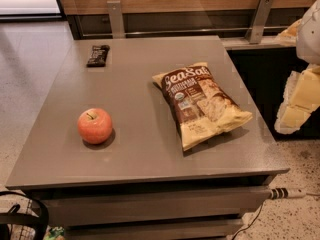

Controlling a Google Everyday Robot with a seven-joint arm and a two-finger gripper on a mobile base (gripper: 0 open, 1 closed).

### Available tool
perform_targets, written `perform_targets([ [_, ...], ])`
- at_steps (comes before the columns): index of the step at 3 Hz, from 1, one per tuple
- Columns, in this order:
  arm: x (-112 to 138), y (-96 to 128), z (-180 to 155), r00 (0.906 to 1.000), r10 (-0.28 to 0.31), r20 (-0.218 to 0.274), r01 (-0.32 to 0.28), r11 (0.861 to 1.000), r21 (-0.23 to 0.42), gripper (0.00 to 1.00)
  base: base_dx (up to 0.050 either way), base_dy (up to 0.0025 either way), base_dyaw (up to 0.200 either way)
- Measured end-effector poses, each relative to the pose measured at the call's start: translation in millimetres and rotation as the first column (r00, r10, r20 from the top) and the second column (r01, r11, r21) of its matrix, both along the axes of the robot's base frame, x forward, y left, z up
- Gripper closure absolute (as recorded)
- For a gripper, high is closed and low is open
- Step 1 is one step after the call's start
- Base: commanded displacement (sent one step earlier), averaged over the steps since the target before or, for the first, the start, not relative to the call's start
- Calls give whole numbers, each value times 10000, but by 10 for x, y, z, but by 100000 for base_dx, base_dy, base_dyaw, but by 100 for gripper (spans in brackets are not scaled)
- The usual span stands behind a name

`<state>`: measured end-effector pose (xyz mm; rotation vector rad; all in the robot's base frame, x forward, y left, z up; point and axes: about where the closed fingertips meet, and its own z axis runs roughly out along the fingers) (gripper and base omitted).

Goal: Move apple near rxbar chocolate

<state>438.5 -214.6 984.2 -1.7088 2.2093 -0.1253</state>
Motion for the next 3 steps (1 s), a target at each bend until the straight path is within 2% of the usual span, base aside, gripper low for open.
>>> perform_targets([
  [1,0,0,1,10000,0,2,0,10000,0,0,0,0,0],
  [2,20,185,23,9988,437,211,-449,9975,550,0,0,0,0],
  [3,-3,622,29,9912,1127,691,-1225,9794,1607,0,0,0,0],
])
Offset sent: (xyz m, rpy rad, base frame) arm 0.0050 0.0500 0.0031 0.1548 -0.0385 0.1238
